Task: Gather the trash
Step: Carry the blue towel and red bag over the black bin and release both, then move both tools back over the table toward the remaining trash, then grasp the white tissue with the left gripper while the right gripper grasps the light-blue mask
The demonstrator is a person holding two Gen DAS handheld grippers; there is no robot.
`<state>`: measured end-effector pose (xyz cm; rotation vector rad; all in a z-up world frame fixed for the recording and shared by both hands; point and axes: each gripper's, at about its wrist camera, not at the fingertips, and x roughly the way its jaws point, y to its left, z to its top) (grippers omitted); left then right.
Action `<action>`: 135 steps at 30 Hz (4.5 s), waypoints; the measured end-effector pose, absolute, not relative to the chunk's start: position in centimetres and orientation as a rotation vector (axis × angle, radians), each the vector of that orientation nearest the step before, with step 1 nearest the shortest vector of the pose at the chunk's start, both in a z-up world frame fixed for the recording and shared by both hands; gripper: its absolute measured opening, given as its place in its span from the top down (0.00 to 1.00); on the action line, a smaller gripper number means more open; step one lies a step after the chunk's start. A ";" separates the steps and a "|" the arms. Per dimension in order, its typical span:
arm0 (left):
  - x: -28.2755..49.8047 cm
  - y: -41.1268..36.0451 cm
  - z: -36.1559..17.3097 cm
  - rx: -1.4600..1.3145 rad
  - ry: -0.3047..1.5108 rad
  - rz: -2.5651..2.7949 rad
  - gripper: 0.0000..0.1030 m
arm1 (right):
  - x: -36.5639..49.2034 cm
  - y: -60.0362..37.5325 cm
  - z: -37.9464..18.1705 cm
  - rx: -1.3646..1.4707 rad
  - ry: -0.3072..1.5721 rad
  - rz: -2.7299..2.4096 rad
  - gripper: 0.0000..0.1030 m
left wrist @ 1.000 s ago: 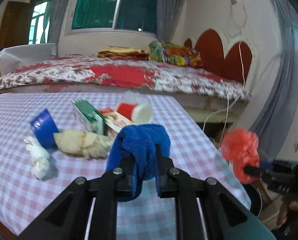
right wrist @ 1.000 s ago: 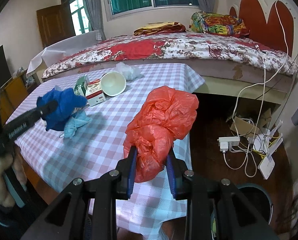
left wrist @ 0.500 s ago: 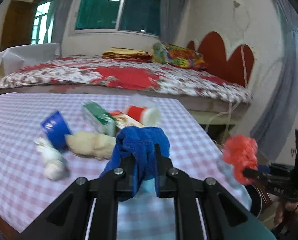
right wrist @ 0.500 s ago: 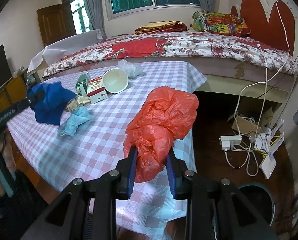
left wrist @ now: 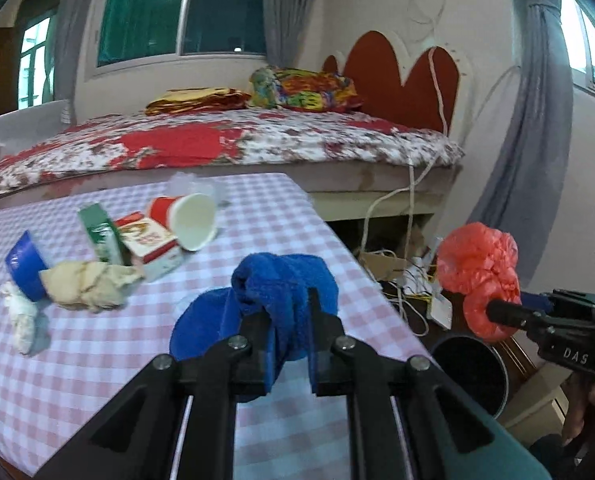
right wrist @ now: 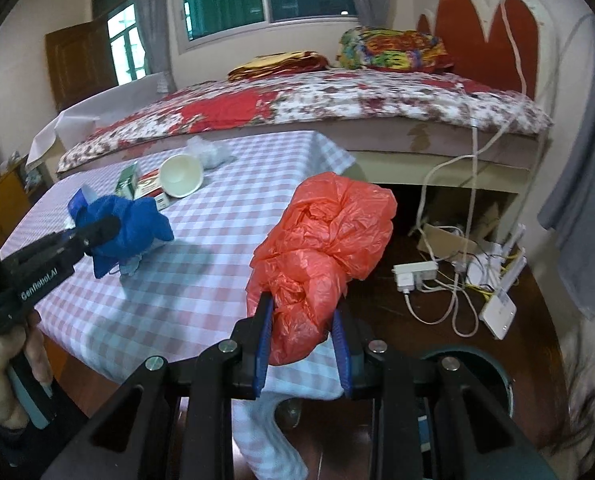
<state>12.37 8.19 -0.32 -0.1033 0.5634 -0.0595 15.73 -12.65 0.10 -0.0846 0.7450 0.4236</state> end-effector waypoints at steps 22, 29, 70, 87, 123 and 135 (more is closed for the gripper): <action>14.0 -9.8 -1.3 0.003 0.652 -0.466 0.87 | 12.0 -30.3 -1.7 -0.026 0.813 0.112 0.71; 15.0 -14.0 -4.4 0.025 0.767 -0.572 0.87 | 11.7 -33.8 -4.1 -0.024 0.863 0.086 0.71; 13.9 -10.1 -1.0 0.093 0.686 -0.322 0.05 | 13.1 -31.5 -2.3 -0.044 0.824 0.052 0.00; 9.7 5.5 0.3 -0.046 0.643 -0.012 0.05 | 14.0 -14.5 1.3 -0.133 0.748 0.383 0.00; 11.1 30.7 -5.1 -0.263 0.715 0.404 0.19 | 22.1 7.7 -4.9 -0.243 0.901 0.617 0.74; 11.5 31.8 -6.5 -0.302 0.748 0.387 0.63 | 22.2 9.1 -4.3 -0.228 0.883 0.641 0.74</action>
